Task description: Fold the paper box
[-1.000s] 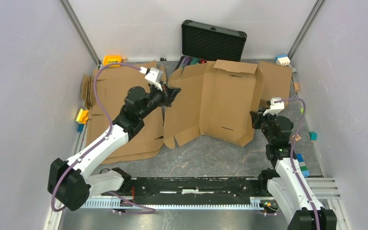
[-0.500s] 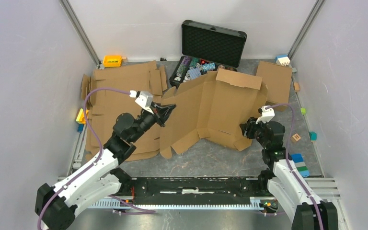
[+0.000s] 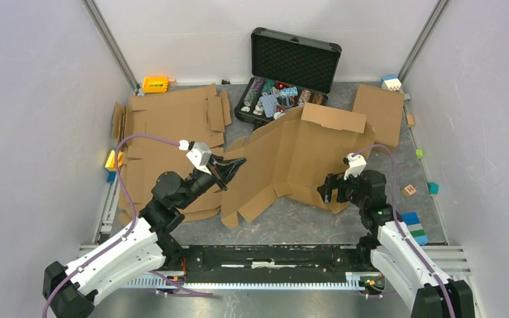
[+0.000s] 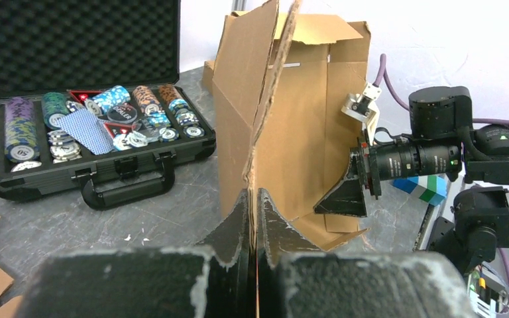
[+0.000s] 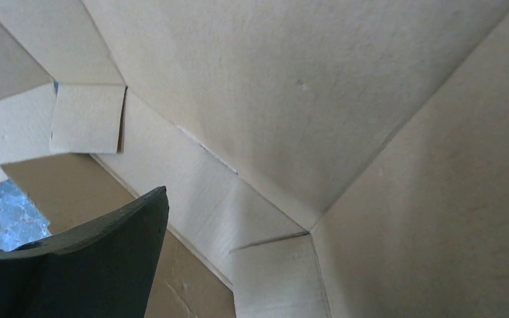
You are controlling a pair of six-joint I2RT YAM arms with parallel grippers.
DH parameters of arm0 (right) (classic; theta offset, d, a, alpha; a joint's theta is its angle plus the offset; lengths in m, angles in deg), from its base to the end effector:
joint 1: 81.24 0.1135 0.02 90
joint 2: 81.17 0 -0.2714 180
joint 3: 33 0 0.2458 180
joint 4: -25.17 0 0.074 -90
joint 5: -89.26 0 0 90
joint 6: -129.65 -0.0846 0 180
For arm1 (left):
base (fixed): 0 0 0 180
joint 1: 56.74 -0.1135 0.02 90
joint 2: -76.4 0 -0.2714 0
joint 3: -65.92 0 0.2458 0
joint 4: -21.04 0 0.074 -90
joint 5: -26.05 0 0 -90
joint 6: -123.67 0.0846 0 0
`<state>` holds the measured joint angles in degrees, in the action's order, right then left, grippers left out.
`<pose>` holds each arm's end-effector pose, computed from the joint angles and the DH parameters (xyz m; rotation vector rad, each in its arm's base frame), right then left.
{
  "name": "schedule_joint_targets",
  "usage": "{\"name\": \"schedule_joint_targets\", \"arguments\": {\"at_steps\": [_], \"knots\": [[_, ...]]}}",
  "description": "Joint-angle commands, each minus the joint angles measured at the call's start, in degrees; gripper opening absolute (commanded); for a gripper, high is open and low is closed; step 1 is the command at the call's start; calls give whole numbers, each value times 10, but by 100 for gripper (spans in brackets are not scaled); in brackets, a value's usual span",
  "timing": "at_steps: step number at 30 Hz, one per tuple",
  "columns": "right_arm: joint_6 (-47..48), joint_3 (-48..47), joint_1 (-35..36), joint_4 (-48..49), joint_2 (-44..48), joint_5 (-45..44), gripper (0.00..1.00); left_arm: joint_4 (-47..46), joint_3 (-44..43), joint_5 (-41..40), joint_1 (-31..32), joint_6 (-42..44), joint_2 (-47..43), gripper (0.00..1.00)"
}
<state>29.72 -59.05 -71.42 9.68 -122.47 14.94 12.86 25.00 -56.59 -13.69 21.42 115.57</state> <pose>0.1802 0.0544 0.1485 -0.1638 2.1177 0.4938 0.1467 -0.1518 0.3197 0.4934 1.3721 -0.8859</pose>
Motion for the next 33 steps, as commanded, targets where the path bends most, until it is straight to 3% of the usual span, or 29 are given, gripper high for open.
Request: {"name": "schedule_joint_targets", "arguments": {"at_steps": [1, 7, 10, 17, 22, 25, 33], "knots": [[6, -27, 41, -11, -6, -36, 98, 17, 13, -31, 8, 31, -22, 2], [-12, -86, 84, 8, -68, -118, 98, 24, 12, -144, 8, 41, -23, 2], [-14, -115, 108, 66, -128, -120, 98, 33, -3, -226, 7, 50, 2, 2], [-35, -181, 150, 216, -265, -152, 98, -60, -5, -291, -7, 95, 61, 2], [-15, -280, 150, 230, -355, -180, 98, -128, -28, -262, -48, 114, 96, 2], [6, -305, 148, 212, -371, -170, 98, -203, 3, -236, -49, 129, 104, 2], [27, -189, 98, 213, -336, -81, 98, -291, 120, -207, -35, 162, 80, 2]]}}
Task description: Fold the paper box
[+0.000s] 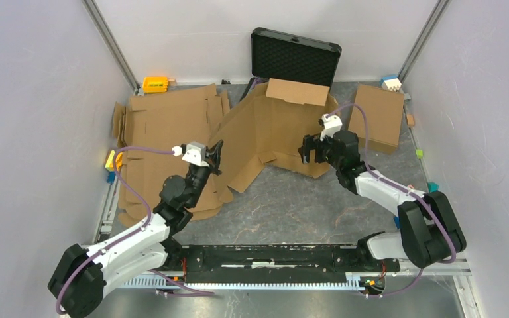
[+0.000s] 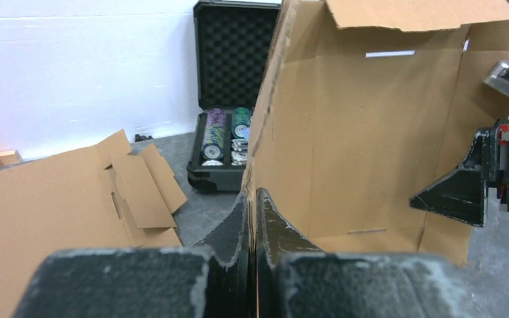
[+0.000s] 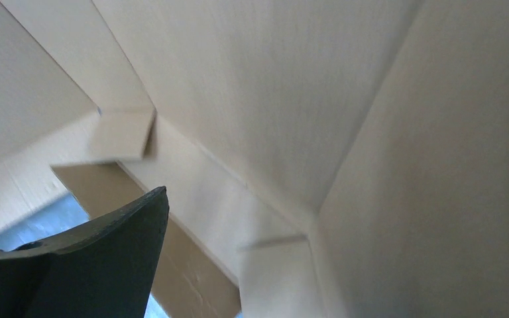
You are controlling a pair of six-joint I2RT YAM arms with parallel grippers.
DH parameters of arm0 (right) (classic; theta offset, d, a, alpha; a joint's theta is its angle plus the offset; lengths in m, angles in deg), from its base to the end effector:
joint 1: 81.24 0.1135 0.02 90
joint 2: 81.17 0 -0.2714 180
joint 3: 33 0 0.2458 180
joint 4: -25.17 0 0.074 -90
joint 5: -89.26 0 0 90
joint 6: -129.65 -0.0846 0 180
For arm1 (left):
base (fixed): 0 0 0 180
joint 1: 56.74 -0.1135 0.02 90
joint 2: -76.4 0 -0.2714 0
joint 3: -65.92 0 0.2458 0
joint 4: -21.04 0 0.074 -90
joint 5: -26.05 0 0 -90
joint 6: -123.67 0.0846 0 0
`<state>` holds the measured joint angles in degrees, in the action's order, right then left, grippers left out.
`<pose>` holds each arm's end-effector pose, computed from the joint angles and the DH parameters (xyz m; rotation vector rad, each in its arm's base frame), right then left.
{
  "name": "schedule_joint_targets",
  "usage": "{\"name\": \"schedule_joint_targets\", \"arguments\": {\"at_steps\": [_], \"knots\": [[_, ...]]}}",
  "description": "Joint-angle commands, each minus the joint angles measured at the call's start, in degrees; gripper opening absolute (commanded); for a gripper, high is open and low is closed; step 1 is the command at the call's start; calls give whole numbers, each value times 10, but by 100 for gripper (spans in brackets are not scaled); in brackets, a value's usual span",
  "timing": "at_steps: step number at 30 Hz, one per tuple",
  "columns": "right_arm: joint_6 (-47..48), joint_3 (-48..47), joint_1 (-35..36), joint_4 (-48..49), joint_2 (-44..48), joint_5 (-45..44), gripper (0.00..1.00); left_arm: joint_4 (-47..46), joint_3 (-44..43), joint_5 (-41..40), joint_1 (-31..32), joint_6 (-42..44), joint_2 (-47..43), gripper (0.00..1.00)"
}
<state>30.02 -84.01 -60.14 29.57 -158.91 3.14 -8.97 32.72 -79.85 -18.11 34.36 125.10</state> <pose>0.3043 0.1236 0.2080 -0.2429 1.9681 0.4169 0.1927 -0.1243 0.2906 0.2192 1.3191 -0.3788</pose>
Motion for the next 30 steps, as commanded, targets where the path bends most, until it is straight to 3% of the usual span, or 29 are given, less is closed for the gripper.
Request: {"name": "schedule_joint_targets", "arguments": {"at_steps": [1, 17, 22, 30], "knots": [[26, 77, -15, 16, 33, 34, 98, -71, 50, 28, 9, 28, -20, 2], [67, 172, 17, -20, 100, 29, 98, -26, 40, 45, 23, 18, -39, 2], [90, 146, 65, -65, 74, -100, 98, -23, 40, 50, 25, 13, -38, 2], [85, 120, 105, -91, 46, -181, 98, -14, 39, 57, 28, 5, -36, 2]]}}
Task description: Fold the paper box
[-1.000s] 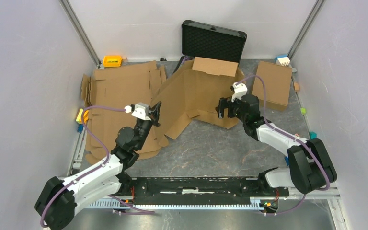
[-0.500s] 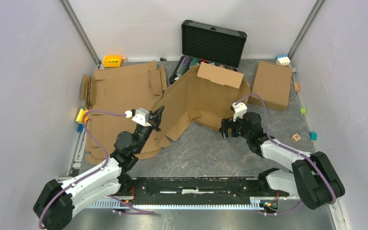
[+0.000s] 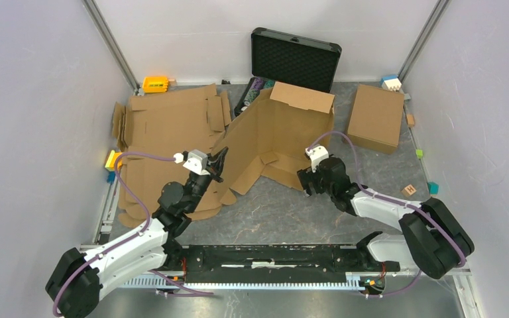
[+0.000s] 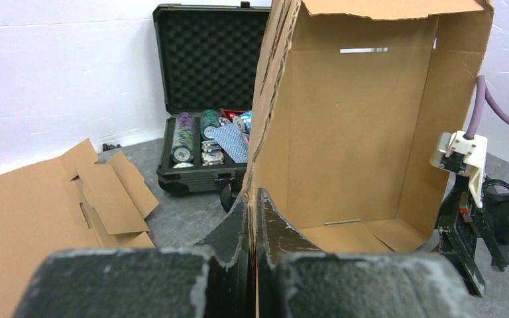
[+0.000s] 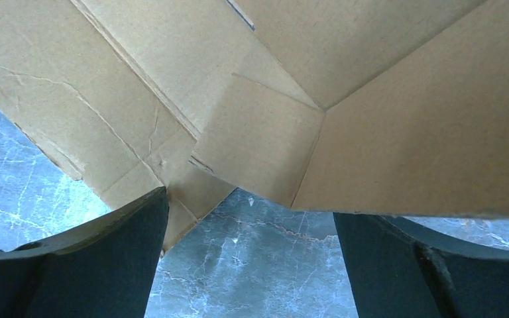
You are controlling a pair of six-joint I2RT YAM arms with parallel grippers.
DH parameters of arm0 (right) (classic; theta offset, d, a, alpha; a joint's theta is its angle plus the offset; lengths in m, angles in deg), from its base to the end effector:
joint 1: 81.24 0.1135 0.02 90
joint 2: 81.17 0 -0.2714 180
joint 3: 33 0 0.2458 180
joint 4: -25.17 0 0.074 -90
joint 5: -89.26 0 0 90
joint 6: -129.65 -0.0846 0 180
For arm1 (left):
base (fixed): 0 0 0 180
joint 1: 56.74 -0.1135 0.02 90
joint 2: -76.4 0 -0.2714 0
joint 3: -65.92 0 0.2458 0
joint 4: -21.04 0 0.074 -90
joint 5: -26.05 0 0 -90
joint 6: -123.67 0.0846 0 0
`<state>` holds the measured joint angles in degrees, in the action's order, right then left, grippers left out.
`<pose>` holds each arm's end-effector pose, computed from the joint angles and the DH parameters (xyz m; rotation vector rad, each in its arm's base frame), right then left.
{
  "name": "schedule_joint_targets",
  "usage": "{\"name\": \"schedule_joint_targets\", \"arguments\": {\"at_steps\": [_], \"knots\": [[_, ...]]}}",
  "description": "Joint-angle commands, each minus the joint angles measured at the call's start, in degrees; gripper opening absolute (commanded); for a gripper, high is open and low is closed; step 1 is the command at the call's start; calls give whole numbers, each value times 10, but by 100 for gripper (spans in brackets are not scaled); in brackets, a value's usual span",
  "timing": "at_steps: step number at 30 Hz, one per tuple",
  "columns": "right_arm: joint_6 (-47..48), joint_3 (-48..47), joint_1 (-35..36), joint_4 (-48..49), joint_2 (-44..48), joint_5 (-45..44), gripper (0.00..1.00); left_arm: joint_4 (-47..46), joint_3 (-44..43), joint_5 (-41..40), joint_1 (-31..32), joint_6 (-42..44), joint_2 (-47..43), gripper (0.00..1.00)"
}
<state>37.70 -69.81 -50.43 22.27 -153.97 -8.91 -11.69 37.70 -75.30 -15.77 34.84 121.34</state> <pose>0.2307 0.1236 0.1293 -0.4850 2.1926 0.1488 0.1726 -0.1278 0.2778 0.3074 1.2747 -0.4658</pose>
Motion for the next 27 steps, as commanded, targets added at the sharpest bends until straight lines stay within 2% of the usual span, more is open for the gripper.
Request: {"name": "schedule_joint_targets", "arguments": {"at_steps": [1, 9, 14, 20, 23, 27], "knots": [[6, -24, 8, -15, 2, -61, 98, 14, -11, 12, 4, 0, 0, 2], [-30, -71, -13, -2, 1, -46, 98, 12, -9, 33, 6, 1, -3, 2], [-67, -55, -81, 47, 22, 51, 98, 16, -13, 38, 6, 2, -2, 2], [-53, -66, -81, 32, 3, 80, 98, 18, -16, 46, 8, -1, 1, 2], [-62, -50, -78, 55, -2, 108, 94, 18, -16, 55, 9, -3, 1, 2], [-64, -50, -71, 56, -12, 92, 93, 10, -18, 90, 10, -19, 0, 2]]}}
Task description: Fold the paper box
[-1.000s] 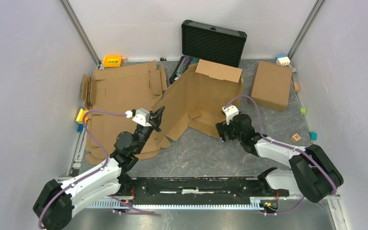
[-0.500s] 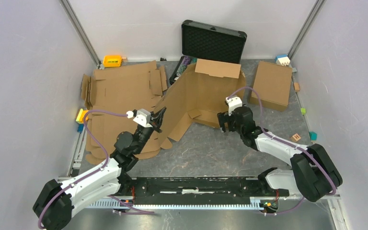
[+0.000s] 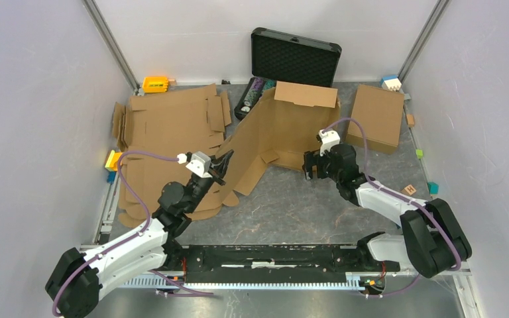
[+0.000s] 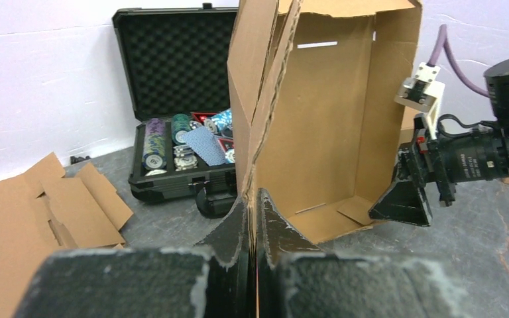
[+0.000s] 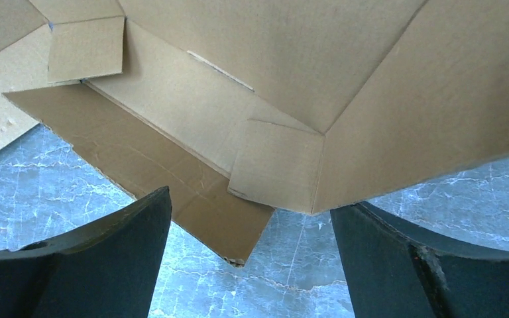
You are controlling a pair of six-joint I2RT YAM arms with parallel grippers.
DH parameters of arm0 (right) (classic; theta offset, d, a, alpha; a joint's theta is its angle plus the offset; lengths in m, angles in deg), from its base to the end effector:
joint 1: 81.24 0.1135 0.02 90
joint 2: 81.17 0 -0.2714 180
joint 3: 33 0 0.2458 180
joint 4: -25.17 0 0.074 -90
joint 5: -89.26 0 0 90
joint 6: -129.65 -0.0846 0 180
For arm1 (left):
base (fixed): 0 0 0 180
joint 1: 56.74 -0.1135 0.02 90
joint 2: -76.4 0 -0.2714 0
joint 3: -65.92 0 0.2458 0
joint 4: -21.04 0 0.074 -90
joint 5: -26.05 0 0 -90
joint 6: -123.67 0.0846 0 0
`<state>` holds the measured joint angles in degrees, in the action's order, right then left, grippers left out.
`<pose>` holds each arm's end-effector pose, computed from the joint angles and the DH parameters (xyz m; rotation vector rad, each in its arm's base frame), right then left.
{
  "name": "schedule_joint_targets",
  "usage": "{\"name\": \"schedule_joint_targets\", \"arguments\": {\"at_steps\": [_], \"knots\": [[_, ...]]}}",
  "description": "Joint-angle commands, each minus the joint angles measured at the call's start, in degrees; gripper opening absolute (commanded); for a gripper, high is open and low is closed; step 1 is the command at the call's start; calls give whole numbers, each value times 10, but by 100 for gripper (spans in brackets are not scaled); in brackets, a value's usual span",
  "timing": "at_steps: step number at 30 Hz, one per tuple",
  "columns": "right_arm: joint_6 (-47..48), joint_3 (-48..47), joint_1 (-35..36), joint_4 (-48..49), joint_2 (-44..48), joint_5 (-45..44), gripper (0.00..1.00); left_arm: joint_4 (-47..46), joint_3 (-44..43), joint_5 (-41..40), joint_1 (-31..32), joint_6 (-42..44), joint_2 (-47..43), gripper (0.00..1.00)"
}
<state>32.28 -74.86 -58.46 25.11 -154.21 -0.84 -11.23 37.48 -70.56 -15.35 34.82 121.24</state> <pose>0.2644 0.1109 0.1636 -0.2848 2.1126 0.3103 0.1680 -0.1351 0.2787 0.3819 1.2571 -0.5256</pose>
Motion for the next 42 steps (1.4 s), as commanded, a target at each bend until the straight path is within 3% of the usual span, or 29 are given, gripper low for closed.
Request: {"name": "schedule_joint_targets", "arguments": {"at_steps": [1, 9, 15, 17, 22, 42], "knots": [[-11, -3, 9, 24, -11, 5, 93, 5, -18, 50, 5, -26, 1, 2], [-34, -42, 7, -7, -29, -81, 77, 21, -18, 63, 6, -60, -16, 2], [-49, -41, 5, 13, -37, -78, 69, 31, -22, 79, 6, -89, -18, 3], [-36, -47, 5, 13, -45, -51, 74, 32, -25, 77, 6, -96, -13, 3], [7, -46, 16, -8, -50, -11, 98, 50, -40, 76, 6, -103, -3, 3], [37, -41, 38, -19, -51, -39, 98, 52, -79, 130, 7, -196, 55, 2]]}}
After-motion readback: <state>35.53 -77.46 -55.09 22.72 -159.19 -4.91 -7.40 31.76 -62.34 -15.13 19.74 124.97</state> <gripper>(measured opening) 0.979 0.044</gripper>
